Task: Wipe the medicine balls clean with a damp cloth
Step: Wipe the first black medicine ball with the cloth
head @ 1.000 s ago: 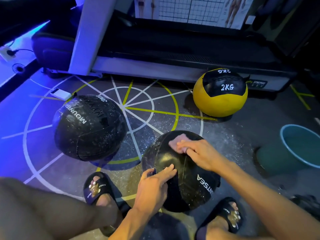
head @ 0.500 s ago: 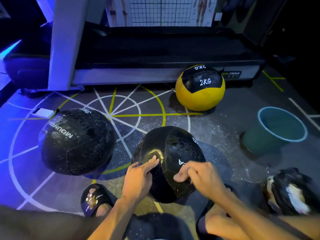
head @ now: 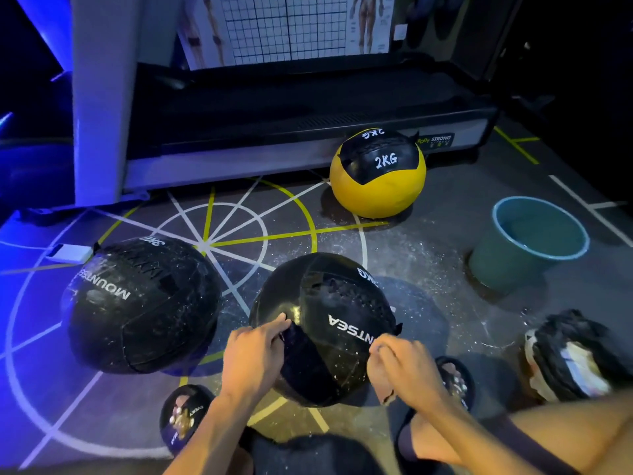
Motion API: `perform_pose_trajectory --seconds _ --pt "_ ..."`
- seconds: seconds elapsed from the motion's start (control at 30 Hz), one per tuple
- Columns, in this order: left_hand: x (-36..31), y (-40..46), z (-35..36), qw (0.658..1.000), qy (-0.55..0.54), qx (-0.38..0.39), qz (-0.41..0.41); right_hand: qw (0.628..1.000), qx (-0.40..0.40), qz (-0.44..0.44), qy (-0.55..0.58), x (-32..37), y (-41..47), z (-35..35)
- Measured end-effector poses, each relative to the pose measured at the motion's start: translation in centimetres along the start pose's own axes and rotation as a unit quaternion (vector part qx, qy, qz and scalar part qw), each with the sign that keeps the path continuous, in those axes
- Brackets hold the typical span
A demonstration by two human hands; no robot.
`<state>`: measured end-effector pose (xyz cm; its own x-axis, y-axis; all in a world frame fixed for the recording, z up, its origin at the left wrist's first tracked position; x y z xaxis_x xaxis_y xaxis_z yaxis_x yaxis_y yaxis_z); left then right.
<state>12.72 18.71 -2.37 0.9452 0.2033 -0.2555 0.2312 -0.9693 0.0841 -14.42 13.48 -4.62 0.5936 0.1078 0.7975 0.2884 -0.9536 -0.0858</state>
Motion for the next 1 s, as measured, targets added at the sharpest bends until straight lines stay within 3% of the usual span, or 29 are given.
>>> perform_pose_trajectory --seconds 0.13,0.33,0.4,0.57,0.8,0.93,1.0 --pt "-2.3 3.7 -2.9 0.998 0.032 -0.031 0.054 0.988 -0.064 0.095 0.107 -2.0 0.5 -1.1" --pt "-5.5 9.2 1.1 0.967 0.084 0.187 0.148 0.963 -0.052 0.166 0.204 -3.5 0.0 0.0" --pt "-5.2 9.9 1.8 0.961 0.100 0.207 0.153 0.960 -0.063 0.182 0.202 -4.3 0.1 -0.4" --pt "-3.7 9.0 1.1 0.975 0.091 0.154 0.130 0.963 -0.119 0.199 0.137 -5.1 0.8 -3.6" --pt "-1.6 4.4 0.6 0.990 0.074 0.088 0.080 0.981 -0.160 0.104 0.034 -0.6 3.4 -2.2" --pt "-0.9 3.0 0.8 0.995 0.060 0.059 0.056 0.974 -0.192 0.091 0.073 1.6 3.2 1.5" --pt "-0.5 2.8 0.8 0.996 0.058 0.053 0.040 0.974 -0.205 0.023 0.090 3.3 2.1 2.8"
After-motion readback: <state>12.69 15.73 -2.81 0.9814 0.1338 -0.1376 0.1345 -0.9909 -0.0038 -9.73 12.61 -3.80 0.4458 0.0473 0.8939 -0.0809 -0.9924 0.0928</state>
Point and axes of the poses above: each hand's wrist, its own y-axis towards the middle knuckle, its own z-axis out of the palm, x = y × z, the point moved 8 cm from there along y, towards the middle knuckle, and after that the axes turned 13 degrees about y, right-handed, at the moved point
